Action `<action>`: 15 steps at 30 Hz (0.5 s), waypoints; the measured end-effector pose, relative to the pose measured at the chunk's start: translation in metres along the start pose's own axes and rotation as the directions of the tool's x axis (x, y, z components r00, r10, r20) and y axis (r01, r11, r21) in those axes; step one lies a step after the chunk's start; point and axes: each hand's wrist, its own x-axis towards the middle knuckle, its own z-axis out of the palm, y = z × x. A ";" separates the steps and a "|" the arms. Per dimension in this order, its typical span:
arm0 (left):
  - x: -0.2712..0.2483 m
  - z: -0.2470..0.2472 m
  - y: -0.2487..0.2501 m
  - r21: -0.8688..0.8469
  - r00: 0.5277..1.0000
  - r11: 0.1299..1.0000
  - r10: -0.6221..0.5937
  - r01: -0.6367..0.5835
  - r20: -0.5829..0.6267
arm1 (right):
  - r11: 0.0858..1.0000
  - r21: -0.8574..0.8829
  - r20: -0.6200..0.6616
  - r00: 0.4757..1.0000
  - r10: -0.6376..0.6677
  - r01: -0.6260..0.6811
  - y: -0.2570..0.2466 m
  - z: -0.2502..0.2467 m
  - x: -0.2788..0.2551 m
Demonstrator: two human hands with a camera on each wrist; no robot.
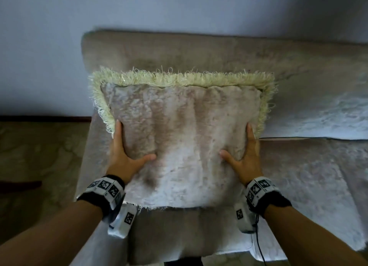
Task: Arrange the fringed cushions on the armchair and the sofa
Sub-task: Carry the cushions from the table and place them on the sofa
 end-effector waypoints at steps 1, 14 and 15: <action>0.003 0.004 -0.002 0.013 1.000 1.000 -0.001 0.001 -0.006 | 1.000 0.009 0.009 1.000 0.008 -0.008 0.009 0.003 0.007; 0.066 0.099 -0.073 0.198 0.981 0.966 -0.139 0.165 -0.138 | 0.996 -0.054 0.130 0.988 0.078 -0.072 0.127 0.065 0.108; 0.069 0.102 -0.076 0.196 0.979 0.965 -0.146 0.173 -0.142 | 0.996 -0.058 0.132 0.988 0.075 -0.068 0.130 0.069 0.110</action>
